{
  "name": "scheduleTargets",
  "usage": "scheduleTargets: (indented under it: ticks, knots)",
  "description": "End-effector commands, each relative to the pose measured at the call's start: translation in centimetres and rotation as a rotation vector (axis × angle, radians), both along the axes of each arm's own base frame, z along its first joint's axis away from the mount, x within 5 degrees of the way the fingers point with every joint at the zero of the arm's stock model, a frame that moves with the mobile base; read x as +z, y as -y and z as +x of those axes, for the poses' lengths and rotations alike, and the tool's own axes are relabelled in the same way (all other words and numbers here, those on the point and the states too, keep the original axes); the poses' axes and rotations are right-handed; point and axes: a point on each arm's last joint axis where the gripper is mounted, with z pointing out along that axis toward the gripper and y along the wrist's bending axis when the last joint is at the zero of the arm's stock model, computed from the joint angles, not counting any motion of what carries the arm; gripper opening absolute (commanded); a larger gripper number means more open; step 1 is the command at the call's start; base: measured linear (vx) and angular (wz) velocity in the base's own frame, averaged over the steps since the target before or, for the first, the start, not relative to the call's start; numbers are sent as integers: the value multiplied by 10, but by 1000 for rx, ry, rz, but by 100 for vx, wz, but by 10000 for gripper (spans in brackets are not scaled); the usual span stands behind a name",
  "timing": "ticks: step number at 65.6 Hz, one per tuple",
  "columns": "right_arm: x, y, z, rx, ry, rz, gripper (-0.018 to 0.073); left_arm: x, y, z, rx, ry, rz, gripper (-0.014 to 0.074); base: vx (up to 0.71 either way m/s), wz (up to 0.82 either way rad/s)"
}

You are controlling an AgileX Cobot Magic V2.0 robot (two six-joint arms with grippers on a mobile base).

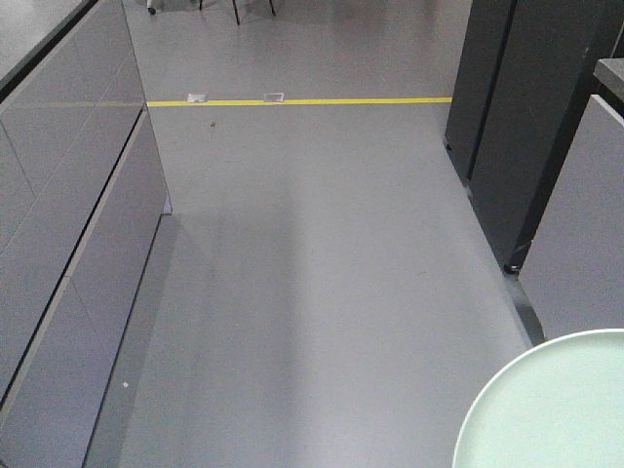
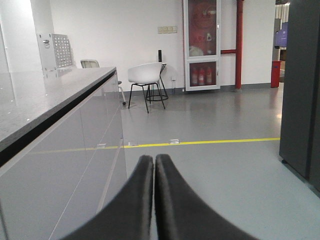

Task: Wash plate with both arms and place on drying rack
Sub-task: 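Carry the plate in the right gripper down the aisle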

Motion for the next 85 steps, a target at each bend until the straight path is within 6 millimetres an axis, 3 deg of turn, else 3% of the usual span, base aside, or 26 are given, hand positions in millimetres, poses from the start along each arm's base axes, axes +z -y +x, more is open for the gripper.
scheduleTargets:
  ticks: [1, 46, 85]
  knots:
    - [12, -1, 5, -8, 70, 10, -5, 0, 1, -1, -19, 65, -11, -5, 25, 0]
    - [12, -1, 5, -8, 70, 10, -5, 0, 1, -1, -19, 65, -11, -5, 23, -3]
    - [12, -1, 5, -8, 70, 10, -5, 0, 1, -1, -19, 65, -11, -5, 18, -34]
